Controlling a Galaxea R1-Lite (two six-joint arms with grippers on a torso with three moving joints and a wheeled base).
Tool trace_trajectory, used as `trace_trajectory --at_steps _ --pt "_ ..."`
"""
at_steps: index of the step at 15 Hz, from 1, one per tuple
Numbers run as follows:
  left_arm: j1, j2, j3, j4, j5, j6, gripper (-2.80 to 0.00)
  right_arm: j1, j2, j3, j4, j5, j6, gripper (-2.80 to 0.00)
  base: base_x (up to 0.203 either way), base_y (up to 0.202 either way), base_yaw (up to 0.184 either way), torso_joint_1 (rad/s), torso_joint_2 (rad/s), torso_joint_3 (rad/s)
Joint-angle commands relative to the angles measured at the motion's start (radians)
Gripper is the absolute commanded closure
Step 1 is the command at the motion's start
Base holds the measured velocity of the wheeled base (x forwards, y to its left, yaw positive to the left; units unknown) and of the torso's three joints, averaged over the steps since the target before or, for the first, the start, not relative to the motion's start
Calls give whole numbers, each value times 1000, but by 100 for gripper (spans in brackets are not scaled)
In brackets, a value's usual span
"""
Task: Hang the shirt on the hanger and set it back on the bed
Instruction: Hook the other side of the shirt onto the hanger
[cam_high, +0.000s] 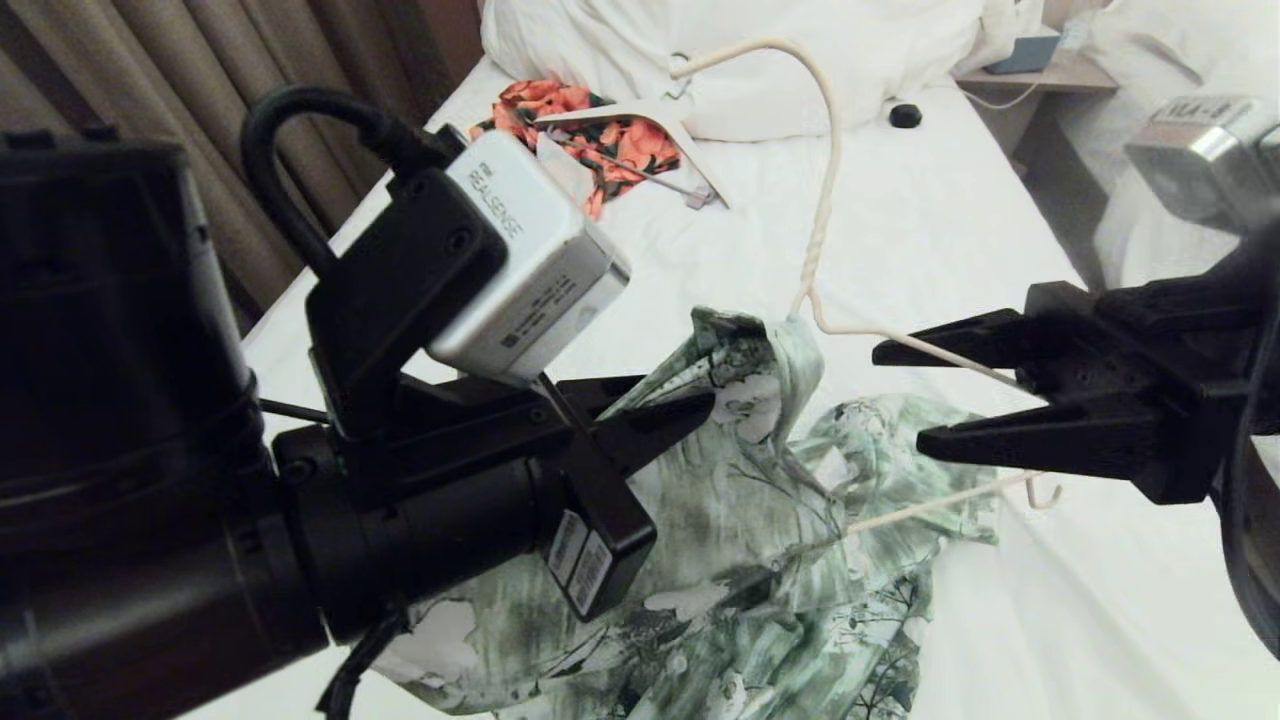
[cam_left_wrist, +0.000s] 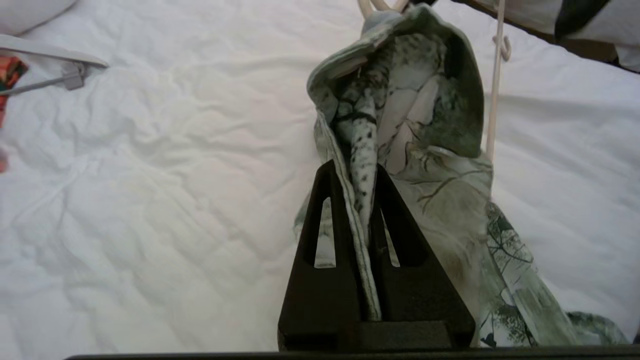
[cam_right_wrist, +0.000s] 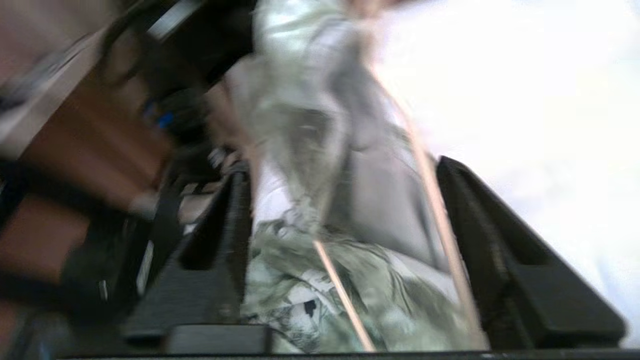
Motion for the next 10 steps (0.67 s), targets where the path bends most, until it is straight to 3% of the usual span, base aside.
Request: trace_trajectory --at_steps 1,4,6,9,10 --pt "-1 -6 -19 2 4 3 0 -6 -77 1 -5 -73 94 -280 0 0 0 0 0 0" --pt "-1 0 -35 2 3 -5 0 -27 -134 -5 -7 -227 256 -280 0 0 0 0 0 0" --pt "-2 -2 -45 1 3 -13 0 -37 -142 -7 -3 -301 271 -280 0 0 0 0 0 0" --pt "-1 -4 -59 1 5 -60 0 -39 -148 -22 17 -475 302 -280 0 0 0 0 0 0" --pt "1 -4 -59 1 5 -75 0 -39 -140 -39 23 -527 308 -64 0 0 0 0 0 0"
